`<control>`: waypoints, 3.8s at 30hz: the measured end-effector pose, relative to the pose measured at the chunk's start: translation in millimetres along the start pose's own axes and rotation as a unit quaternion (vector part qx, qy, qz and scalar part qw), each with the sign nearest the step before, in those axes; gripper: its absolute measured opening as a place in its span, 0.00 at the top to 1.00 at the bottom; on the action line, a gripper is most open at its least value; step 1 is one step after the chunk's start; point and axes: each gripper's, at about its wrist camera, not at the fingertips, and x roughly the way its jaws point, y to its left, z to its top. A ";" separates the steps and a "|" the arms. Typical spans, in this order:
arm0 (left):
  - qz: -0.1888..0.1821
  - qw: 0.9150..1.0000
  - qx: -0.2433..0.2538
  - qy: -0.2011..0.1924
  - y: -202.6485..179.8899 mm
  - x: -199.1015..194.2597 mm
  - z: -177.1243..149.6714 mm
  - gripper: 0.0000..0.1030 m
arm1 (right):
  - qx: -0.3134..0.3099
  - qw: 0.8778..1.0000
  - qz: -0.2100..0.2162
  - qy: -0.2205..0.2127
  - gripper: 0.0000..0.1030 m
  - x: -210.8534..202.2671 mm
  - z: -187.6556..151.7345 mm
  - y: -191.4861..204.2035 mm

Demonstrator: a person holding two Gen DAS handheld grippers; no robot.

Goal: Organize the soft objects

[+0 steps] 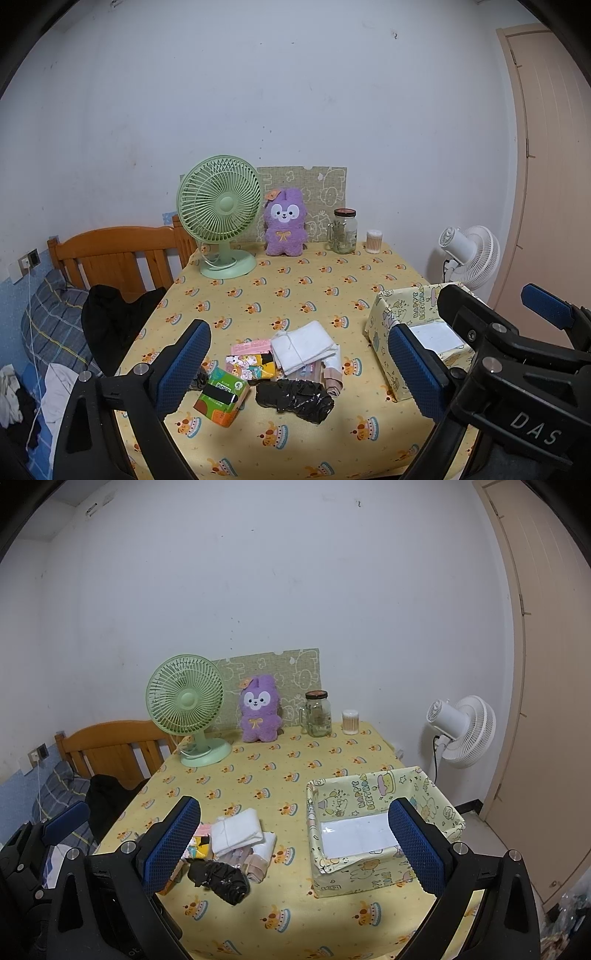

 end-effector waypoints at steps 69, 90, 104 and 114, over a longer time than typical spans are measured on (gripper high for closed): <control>0.063 0.989 0.006 0.131 58.3 125.0 -95.1 0.26 | -0.069 0.987 0.067 0.125 0.13 146.2 -95.3 80.2; 0.083 0.983 0.011 0.165 79.6 147.8 -114.6 0.51 | -0.077 0.974 0.086 0.194 0.53 174.7 -117.0 99.6; 0.073 0.983 0.012 0.167 67.5 140.8 -104.2 0.79 | -0.063 0.975 0.105 0.185 0.71 167.1 -107.9 95.0; 0.067 0.986 -0.002 0.151 59.0 131.1 -83.9 0.83 | -0.055 0.979 0.110 0.164 0.71 156.5 -86.3 87.1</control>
